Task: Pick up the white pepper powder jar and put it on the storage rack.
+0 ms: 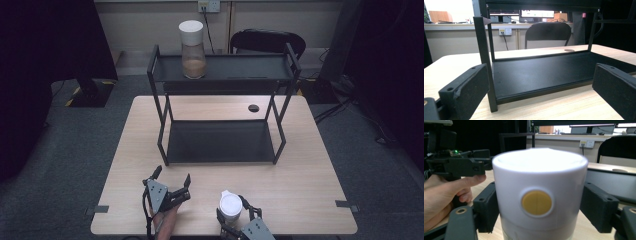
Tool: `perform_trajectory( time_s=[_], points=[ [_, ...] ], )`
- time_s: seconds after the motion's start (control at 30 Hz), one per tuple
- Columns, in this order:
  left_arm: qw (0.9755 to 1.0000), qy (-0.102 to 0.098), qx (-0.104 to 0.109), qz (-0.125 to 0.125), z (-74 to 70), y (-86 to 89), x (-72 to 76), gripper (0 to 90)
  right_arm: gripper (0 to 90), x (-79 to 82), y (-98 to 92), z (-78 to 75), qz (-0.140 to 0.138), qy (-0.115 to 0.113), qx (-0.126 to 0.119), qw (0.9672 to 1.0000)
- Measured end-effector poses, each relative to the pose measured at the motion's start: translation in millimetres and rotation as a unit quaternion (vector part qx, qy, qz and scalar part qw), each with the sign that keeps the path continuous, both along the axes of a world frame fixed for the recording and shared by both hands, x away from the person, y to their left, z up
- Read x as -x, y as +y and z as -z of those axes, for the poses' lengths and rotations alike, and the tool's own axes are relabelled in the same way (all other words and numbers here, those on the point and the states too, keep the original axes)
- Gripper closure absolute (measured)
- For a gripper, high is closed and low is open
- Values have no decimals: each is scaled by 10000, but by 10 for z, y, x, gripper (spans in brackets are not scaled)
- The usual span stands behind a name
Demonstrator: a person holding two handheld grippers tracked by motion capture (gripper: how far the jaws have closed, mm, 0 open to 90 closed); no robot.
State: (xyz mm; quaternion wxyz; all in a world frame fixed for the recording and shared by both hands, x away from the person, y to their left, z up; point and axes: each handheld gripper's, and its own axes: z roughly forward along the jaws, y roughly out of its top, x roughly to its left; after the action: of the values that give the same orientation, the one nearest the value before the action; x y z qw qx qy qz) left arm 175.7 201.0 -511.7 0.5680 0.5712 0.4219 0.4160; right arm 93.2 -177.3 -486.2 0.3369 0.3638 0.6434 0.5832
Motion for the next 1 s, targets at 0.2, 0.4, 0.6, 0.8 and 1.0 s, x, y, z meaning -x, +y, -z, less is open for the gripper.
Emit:
perform_trajectory(
  time_s=[0.2,0.4,0.6,0.8,1.0],
  points=[
    [10000,-4,-8,5,0,0,0,5,297,-20,-14,23,-93,32,3,10000],
    [10000,-5,-9,10,1,1,0,7,300,-24,-11,18,-91,40,10,10000],
    [10000,-4,-9,11,0,1,-1,9,302,-20,-3,-11,-79,74,51,9999],
    [10000,-5,-14,15,0,2,-1,11,303,-29,-9,-31,-89,98,77,9999],
    [10000,5,-13,-32,-3,-13,2,14,303,-48,-20,-66,-115,114,98,9998]
  ],
)
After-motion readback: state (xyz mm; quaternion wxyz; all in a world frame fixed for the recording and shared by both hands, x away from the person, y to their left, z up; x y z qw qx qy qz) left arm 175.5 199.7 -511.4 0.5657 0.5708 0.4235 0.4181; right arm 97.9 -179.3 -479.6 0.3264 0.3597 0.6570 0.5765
